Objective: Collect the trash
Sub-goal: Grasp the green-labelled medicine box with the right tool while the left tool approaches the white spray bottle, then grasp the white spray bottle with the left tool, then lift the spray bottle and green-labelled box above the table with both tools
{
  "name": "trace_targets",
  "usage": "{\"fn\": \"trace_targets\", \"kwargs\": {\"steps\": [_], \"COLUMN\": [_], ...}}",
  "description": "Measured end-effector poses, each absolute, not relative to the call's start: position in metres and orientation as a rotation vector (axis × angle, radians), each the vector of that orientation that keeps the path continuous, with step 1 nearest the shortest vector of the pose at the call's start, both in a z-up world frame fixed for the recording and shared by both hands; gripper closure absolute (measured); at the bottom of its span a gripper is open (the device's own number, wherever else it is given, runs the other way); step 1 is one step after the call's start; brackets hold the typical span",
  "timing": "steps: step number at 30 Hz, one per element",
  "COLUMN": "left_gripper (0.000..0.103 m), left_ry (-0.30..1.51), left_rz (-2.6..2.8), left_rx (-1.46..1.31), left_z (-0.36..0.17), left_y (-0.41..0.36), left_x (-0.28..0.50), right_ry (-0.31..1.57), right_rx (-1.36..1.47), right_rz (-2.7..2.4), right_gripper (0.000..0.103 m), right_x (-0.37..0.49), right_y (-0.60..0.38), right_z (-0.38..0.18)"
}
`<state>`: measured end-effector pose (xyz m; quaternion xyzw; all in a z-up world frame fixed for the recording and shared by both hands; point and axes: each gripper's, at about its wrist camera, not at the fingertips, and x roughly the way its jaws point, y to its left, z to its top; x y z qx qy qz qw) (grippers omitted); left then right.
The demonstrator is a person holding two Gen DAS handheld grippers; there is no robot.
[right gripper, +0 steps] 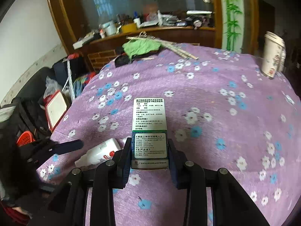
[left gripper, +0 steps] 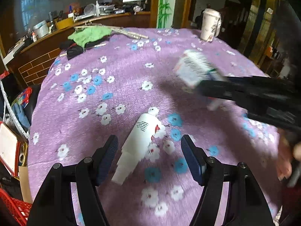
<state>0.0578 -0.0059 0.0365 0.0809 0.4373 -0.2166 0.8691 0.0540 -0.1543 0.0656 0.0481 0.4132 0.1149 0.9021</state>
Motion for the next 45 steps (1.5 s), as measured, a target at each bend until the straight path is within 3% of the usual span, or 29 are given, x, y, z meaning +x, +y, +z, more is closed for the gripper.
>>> {"fn": "trace_targets", "kwargs": {"steps": [2,4,12,13,14,32,45], "left_gripper": [0.050,0.056,0.064,0.074,0.075,0.074,0.074], "left_ry": [0.918,0.926,0.913,0.906,0.902,0.667,0.607], "left_rz": [-0.437,-0.422,-0.404,-0.401,-0.397,-0.277,-0.242], "left_rx": [0.160,0.144,0.092,0.096,0.092,-0.024,-0.006], "left_z": [0.031,0.027,0.011,0.011,0.010,0.058,0.068], "left_y": [-0.007,-0.007,-0.007,-0.008,-0.008,0.026,0.031], "left_x": [0.064,0.070,0.080,0.080,0.080,0.061,0.055], "right_ry": [0.836,0.827,0.808,0.809,0.811,0.773,0.749], "right_rx": [0.131,0.141,0.137,0.135,0.128,-0.026,-0.082], "right_rz": [0.252,0.272,0.308,0.308,0.306,0.267,0.258], "right_gripper": [0.066,0.066,0.066,0.066,0.066,0.066,0.066], "right_x": [0.051,0.052,0.050,0.050,0.049,0.036,0.031], "right_y": [-0.161,-0.162,-0.165,-0.166,-0.165,-0.138,-0.126], "right_z": [0.063,0.058,0.052,0.051,0.050,0.049,0.047]}}
